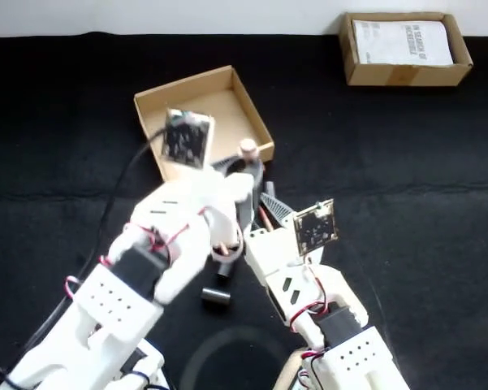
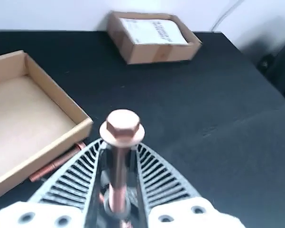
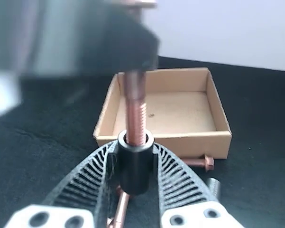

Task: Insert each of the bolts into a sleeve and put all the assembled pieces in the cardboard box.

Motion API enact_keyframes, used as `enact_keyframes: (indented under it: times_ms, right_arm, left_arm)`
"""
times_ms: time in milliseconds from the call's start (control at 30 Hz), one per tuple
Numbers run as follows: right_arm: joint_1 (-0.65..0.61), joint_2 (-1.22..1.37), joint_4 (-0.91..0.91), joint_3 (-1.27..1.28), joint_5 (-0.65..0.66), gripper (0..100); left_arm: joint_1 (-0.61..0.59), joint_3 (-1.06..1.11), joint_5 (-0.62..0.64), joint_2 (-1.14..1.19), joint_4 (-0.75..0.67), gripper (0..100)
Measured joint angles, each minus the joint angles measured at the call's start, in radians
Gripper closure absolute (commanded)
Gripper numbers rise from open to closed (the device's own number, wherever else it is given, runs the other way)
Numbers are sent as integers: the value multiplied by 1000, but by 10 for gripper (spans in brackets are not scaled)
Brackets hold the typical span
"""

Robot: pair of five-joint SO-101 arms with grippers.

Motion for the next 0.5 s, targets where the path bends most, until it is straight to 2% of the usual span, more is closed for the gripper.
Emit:
enact_keyframes:
  times_ms: [267,500]
  right_arm:
    - [-3,2,51,3,5,991]
    - [-2,0,120,-25,5,991]
  left_arm:
    - [37,215,0,-163,28,983]
    - [37,236,2,-106,34,796]
